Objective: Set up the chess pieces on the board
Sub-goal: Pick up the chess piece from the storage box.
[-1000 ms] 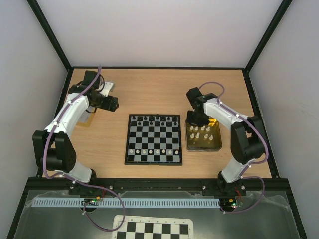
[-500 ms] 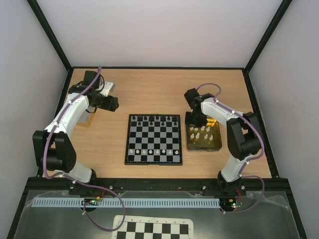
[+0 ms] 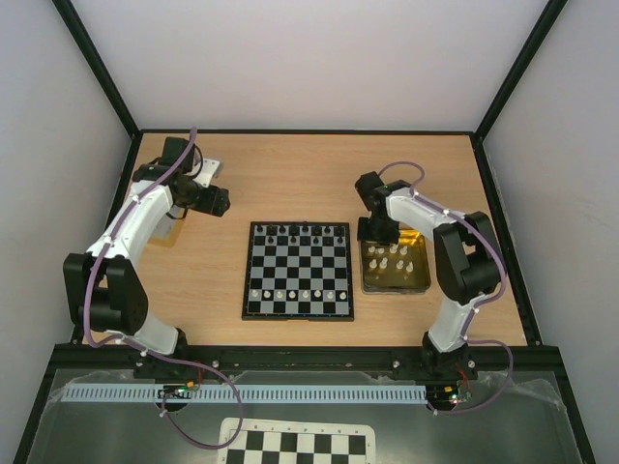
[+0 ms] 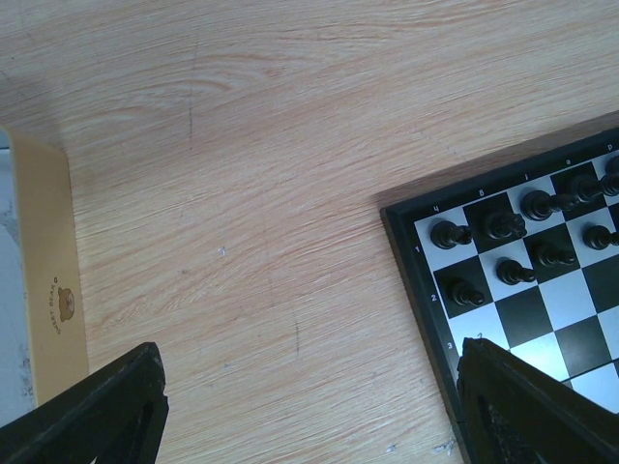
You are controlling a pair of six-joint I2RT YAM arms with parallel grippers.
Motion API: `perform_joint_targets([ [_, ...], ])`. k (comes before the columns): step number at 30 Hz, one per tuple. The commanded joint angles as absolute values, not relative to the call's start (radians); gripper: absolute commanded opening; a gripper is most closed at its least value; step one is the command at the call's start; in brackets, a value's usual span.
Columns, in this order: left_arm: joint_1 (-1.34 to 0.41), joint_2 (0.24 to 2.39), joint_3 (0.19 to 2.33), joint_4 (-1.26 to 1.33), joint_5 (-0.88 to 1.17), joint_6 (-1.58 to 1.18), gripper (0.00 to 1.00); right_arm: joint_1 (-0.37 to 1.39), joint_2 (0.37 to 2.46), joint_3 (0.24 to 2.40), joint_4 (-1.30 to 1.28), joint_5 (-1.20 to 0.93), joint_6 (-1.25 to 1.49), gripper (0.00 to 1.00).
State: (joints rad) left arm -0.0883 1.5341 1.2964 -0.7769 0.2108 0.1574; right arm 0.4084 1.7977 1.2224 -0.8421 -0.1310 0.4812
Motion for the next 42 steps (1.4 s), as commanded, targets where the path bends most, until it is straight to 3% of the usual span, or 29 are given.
perform_joint_targets([
  [1, -0.081, 1.522, 1.292, -0.787, 0.202, 0.167, 0.82, 0.415, 1.817, 1.247, -0.843, -0.109, 0.473, 0.18],
  [23, -0.081, 1.51, 1.278, -0.784, 0.198, 0.166, 0.82, 0.411, 1.839, 1.258, -0.837, -0.091, 0.472, 0.02],
  [42, -0.081, 1.475, 1.276, -0.785, 0.211, 0.164, 0.82, 0.458, 1.679, 1.339, -0.983, -0.015, 0.516, 0.02],
])
